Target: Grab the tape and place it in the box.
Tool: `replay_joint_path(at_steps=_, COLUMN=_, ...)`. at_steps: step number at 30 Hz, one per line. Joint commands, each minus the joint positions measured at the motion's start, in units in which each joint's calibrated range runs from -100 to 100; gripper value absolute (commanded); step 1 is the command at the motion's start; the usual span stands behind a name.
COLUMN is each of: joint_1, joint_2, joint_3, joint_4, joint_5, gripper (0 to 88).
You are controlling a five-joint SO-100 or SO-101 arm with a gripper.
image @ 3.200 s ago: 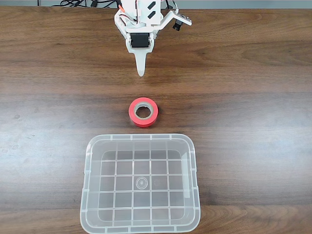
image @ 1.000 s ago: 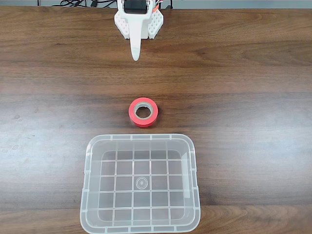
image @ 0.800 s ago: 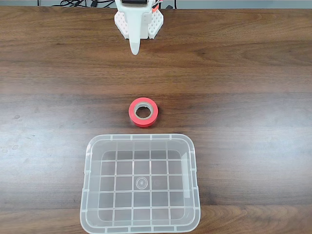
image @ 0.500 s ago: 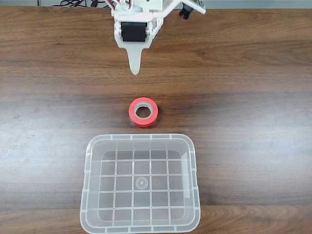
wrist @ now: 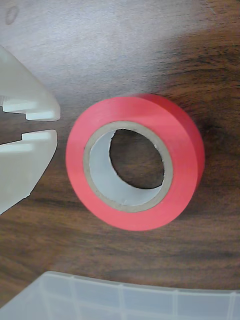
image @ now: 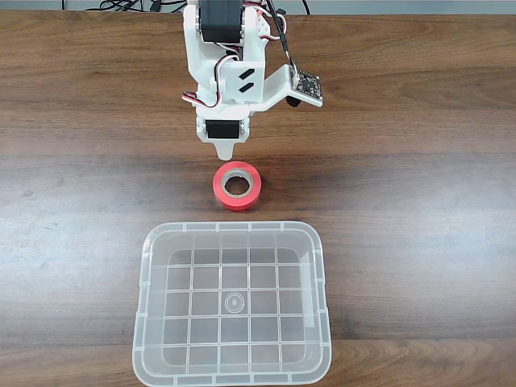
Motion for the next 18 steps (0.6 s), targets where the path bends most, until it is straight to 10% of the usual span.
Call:
replay_joint_path(at_steps=1, joint_1=-0.31, joint_2=-0.40, joint_3=2.63, joint_4=-6.24, joint_5=0.18, gripper=2.1)
replay_joint_path(at_steps=18, joint_1=-2.07, joint_2=-0.40, joint_3=4.82, joint_4=-5.64, joint_5=1.87, gripper=21.3)
